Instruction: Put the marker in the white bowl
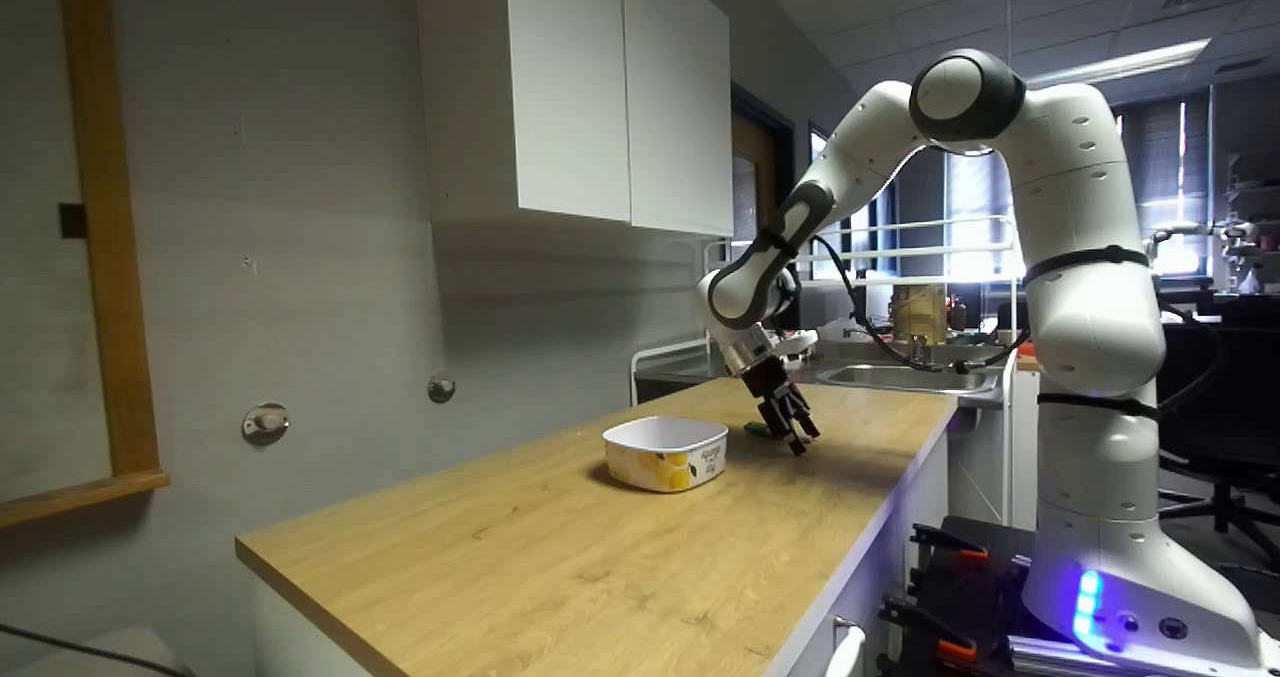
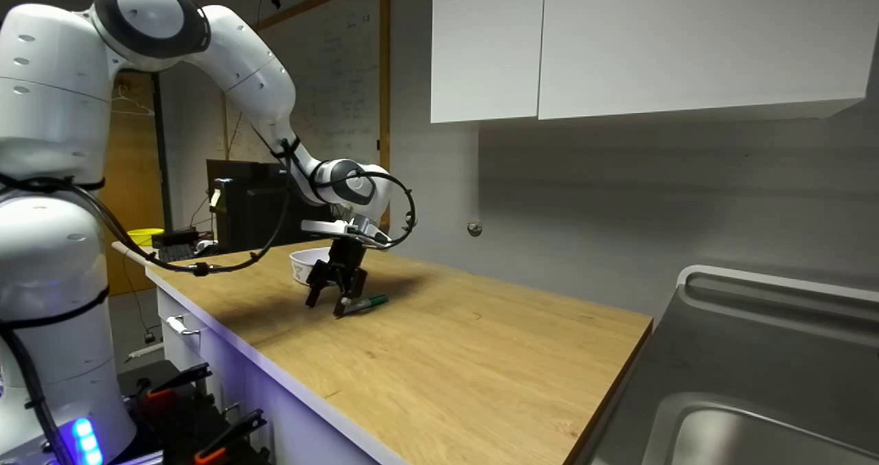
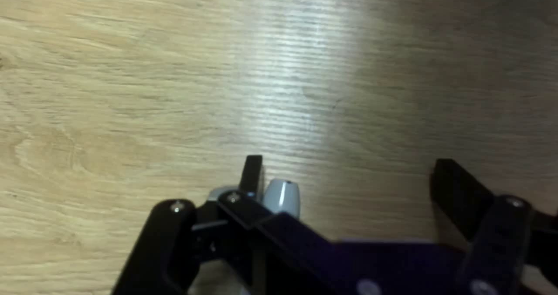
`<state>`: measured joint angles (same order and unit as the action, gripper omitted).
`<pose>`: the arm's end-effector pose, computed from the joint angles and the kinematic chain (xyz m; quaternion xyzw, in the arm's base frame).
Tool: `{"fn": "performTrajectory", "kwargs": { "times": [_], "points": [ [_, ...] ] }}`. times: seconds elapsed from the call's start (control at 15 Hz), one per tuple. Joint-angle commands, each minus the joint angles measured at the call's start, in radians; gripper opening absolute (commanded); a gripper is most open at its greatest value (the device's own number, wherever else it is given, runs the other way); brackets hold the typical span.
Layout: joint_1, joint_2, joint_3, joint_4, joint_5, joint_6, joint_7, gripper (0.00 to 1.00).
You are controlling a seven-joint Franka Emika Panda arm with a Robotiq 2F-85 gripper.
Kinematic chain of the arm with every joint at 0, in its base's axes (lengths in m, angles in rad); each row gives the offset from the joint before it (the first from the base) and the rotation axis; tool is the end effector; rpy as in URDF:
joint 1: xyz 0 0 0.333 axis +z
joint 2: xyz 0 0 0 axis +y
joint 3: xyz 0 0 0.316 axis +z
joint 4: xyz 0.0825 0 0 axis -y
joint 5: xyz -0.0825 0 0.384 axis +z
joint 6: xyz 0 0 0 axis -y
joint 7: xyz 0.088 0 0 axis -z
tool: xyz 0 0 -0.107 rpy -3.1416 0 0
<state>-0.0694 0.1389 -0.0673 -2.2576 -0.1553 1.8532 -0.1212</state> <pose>0.4612 -0.0759 0.2720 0.9604 0.0324 -0.2744 0.0355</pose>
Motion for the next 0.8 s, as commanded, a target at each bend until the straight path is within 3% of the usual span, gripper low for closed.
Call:
{"fn": "performTrajectory", "kwargs": {
  "times": [0.0, 0.73],
  "points": [
    [-0.003, -0.009, 0.0, 0.007, -0.005, 0.02, -0.01, 1.0],
    [-0.045, 0.009, -0.021, 0.115, 0.045, 0.023, -0.084, 1.0]
  ]
}}
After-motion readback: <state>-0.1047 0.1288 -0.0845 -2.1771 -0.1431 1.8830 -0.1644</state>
